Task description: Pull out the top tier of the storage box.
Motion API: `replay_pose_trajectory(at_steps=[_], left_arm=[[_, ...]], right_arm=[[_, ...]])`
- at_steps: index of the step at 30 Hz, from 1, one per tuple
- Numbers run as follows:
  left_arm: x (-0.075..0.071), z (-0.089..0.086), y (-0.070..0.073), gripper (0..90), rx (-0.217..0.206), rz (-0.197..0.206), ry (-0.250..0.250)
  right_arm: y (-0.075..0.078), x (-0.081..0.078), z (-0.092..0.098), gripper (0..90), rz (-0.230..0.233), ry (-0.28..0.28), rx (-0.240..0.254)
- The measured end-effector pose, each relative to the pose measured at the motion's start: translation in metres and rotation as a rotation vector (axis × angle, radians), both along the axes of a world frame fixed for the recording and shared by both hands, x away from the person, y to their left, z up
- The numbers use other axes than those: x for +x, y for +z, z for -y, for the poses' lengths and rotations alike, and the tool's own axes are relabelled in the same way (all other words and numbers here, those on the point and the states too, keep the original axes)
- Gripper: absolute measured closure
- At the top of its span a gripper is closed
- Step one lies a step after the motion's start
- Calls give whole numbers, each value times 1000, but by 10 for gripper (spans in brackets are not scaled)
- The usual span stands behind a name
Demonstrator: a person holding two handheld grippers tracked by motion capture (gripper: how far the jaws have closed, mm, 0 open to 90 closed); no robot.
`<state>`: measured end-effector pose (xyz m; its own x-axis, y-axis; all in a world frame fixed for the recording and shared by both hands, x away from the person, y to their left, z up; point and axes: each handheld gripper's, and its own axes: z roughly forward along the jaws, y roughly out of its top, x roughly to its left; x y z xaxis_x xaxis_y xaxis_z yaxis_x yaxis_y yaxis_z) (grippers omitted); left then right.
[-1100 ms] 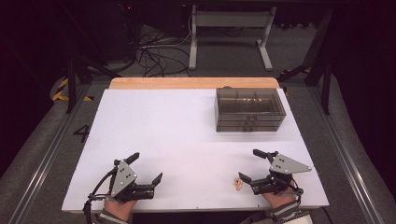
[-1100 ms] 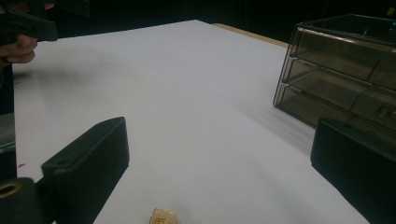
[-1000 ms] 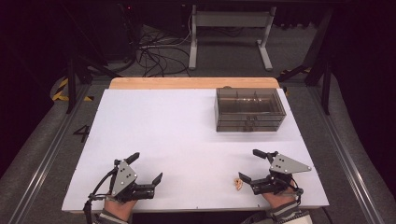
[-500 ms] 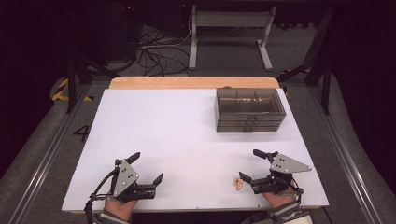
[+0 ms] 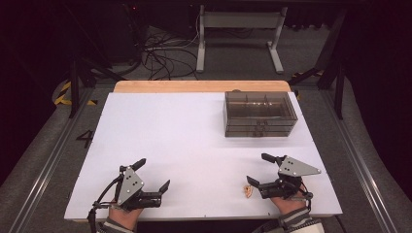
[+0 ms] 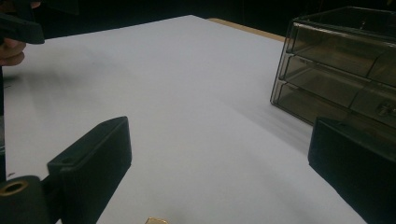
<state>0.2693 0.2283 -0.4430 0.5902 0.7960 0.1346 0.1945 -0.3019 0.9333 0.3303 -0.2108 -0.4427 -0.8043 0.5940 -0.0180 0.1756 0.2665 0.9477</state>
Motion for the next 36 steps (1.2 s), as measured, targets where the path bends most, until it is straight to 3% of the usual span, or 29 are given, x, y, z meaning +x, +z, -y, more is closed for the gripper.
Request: replay_pose_trajectory(at_steps=[12,28,31,36], left_arm=[[1,0,0,23,4,1,1],[1,-1,0,23,7,-3,-10],[3,-1,-1,23,-8,-16,-34],[5,-1,0,23,14,-23,-24]], right_arm=[[12,10,-1,66,-10,-16,5],[25,18,-1,81,2,-14,-32],[28,19,-2,89,12,-5,-54],[31,18,-4,88,21,-10,-98]])
